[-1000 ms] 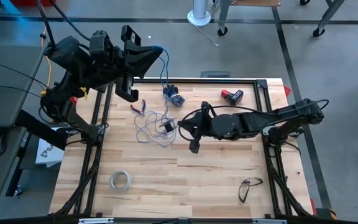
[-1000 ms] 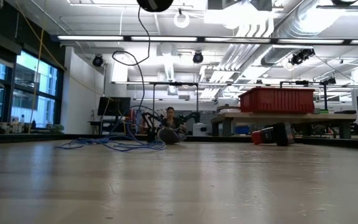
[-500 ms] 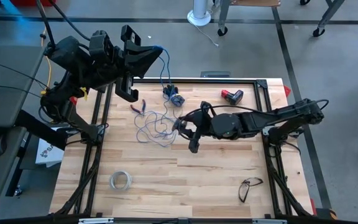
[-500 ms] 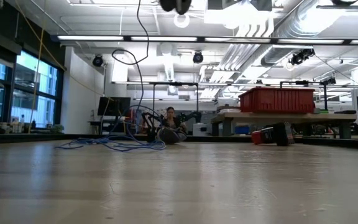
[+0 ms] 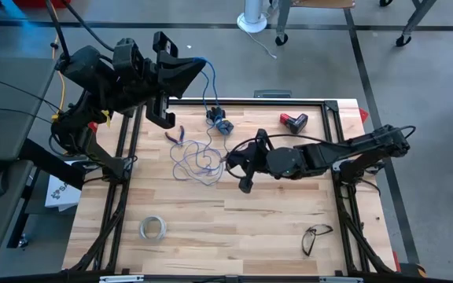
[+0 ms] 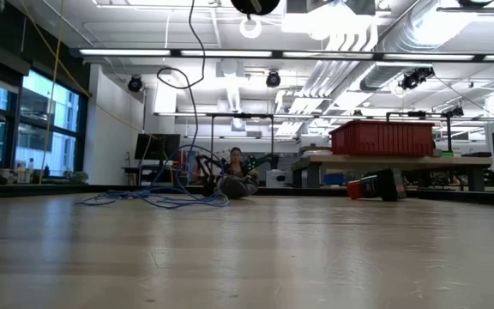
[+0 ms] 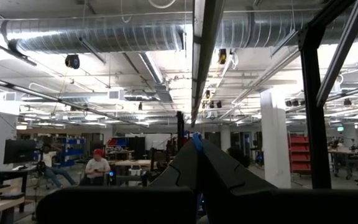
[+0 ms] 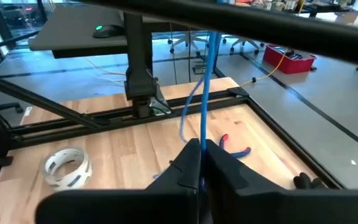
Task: Coil cords
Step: Uncoil the blue wire from the black spool
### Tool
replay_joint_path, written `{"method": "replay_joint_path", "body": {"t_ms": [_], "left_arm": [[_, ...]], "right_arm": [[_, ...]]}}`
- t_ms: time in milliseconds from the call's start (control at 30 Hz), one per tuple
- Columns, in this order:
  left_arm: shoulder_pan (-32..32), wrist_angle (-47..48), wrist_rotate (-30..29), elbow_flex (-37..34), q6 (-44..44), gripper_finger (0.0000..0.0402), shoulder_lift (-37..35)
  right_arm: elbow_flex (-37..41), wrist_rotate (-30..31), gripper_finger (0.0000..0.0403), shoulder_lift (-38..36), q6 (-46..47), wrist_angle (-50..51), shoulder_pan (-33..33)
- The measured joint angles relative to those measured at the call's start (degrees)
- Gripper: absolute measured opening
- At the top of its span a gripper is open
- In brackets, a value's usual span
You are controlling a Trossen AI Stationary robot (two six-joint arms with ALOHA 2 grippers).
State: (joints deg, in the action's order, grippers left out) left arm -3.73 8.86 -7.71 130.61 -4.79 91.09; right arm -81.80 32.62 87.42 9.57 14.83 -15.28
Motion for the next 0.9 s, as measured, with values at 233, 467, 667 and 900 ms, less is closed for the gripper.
{"method": "replay_joint_path", "body": {"t_ms": [233, 467, 667, 900], "left_arm": [[0.0, 5.2, -6.7, 0.0, -5.6, 0.0003, -1.3], [0.4, 25.7, -23.4, 0.0, -3.3, 0.0045, -5.7], [0.4, 45.4, -30.8, 0.0, 5.3, 0.0099, -7.7], [0.4, 63.1, -32.2, -9.0, 21.8, 0.0138, -7.0]], "right_arm": [[-5.6, -0.1, 0.0002, 0.0, 1.5, 8.1, -0.8], [-19.6, -1.4, 0.0001, 0.0, 0.5, 24.5, -2.8], [-34.6, -5.7, 0.0001, 0.0, -0.6, 39.2, -3.5], [-52.3, -6.7, 0.0, -0.1, -5.4, 44.8, -1.6]]}}
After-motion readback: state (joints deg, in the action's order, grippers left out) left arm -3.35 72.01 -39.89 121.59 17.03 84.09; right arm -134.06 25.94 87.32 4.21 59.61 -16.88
